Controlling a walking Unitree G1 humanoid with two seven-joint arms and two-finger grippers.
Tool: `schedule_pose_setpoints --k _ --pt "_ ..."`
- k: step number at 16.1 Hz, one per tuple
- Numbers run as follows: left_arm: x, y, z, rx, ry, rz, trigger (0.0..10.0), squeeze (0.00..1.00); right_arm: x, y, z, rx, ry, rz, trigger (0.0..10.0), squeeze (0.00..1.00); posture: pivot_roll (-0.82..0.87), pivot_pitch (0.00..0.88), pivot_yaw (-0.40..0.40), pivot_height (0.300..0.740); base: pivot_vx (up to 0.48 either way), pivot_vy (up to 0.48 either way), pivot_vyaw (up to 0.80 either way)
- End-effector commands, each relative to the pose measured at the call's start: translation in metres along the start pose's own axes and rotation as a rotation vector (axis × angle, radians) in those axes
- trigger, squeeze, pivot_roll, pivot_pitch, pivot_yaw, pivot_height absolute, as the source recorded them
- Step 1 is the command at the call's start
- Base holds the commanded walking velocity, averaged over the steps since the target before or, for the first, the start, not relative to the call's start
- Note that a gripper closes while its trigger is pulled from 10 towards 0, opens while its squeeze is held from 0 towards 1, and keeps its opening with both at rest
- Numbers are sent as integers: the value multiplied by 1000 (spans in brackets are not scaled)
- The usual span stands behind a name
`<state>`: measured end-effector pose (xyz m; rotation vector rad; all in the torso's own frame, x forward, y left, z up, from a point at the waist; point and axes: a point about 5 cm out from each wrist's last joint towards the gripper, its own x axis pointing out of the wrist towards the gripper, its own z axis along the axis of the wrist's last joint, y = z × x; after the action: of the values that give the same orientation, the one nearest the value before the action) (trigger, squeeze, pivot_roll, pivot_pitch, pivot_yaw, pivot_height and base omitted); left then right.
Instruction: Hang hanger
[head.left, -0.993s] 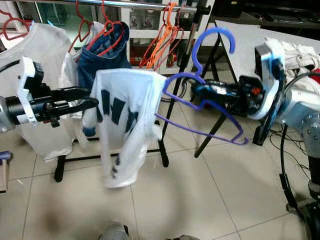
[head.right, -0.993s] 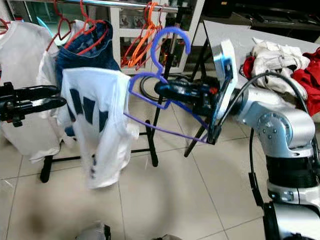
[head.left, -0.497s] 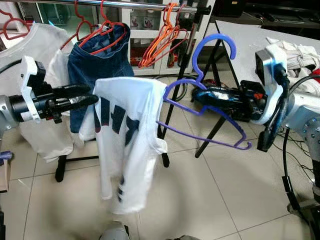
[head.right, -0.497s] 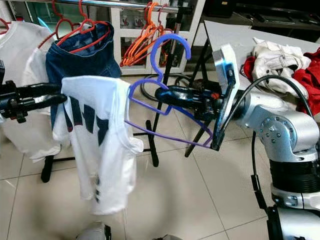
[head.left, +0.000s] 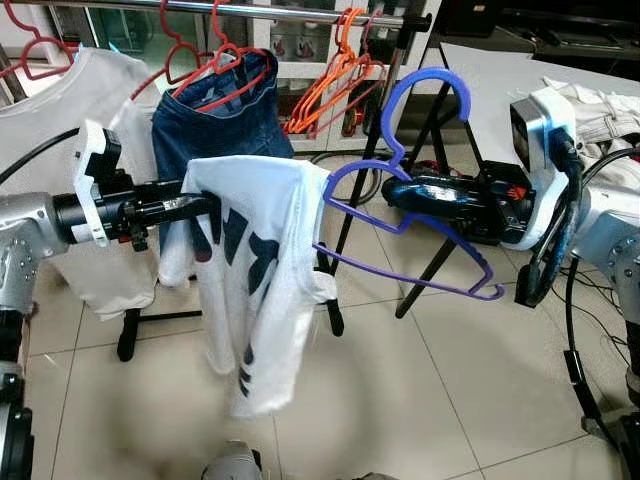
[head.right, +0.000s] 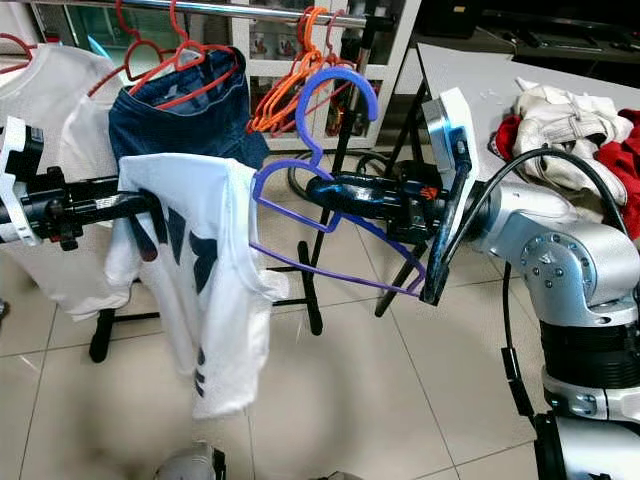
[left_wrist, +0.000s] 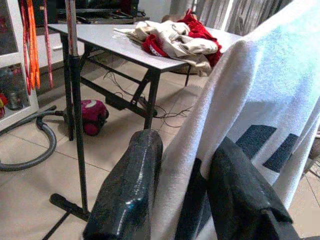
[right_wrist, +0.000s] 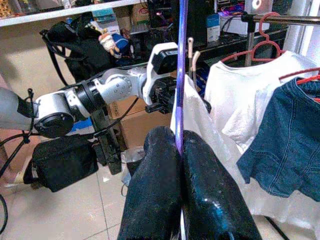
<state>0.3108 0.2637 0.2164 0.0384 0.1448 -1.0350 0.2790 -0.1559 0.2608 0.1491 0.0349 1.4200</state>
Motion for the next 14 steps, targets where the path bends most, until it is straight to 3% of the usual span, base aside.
schedule_pose_setpoints --k 1,14 --pt "2 1 4 15 0 -6 0 0 -3 3 7 -21 -8 1 0 0 -1 26 -68 740 0 0 0" --pt "-21 2 6 -10 -18 6 0 0 -7 1 8 -25 -3 -24 0 0 3 31 -70 740 0 0 0"
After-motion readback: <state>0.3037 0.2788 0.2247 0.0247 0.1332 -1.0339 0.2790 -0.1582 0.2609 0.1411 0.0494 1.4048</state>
